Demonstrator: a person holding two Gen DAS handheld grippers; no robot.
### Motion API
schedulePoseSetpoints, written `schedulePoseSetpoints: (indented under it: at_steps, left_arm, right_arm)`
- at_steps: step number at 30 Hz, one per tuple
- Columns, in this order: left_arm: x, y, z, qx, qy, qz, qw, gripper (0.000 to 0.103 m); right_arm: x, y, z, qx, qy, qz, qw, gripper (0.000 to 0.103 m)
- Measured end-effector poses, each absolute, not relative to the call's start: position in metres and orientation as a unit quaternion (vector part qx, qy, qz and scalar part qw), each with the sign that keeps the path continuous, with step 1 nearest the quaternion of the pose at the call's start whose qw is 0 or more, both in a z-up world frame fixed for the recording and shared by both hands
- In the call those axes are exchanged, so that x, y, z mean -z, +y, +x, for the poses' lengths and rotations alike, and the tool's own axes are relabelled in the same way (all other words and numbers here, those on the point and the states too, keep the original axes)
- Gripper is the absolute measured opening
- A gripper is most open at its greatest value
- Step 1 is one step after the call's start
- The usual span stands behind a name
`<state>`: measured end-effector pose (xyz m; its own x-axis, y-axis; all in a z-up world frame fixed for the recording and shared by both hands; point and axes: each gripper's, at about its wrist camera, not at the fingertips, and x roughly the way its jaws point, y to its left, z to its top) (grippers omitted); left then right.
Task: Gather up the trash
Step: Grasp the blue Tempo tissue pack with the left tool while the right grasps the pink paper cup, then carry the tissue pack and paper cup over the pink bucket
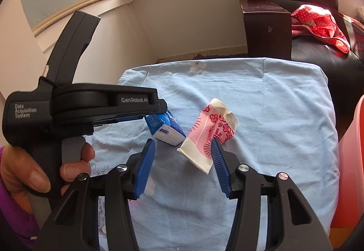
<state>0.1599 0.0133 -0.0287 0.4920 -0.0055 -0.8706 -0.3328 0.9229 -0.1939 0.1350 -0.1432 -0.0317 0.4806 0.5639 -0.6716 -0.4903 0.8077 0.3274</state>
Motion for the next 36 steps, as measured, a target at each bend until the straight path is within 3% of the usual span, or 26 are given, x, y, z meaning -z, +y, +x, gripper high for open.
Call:
schedulePoseSetpoints:
  at_steps: [12, 16, 18, 36]
  left_arm:
    - [0.023, 0.030, 0.132, -0.071, 0.472, -0.167, 0.863, 0.033]
    - [0.021, 0.033, 0.121, -0.072, 0.463, -0.149, 0.871, 0.033]
    - [0.020, 0.033, 0.116, -0.072, 0.459, -0.145, 0.874, 0.033]
    - [0.003, 0.009, 0.094, -0.042, 0.427, -0.109, 0.897, 0.033]
  right_arm:
    - [0.048, -0.120, 0.145, -0.273, 0.425, 0.011, 0.863, 0.051]
    - [0.050, -0.120, 0.145, -0.264, 0.426, 0.002, 0.865, 0.030]
    - [0.052, -0.122, 0.144, -0.260, 0.429, 0.000, 0.865, 0.025]
    - [0.012, -0.163, 0.101, -0.255, 0.376, 0.016, 0.891, 0.022]
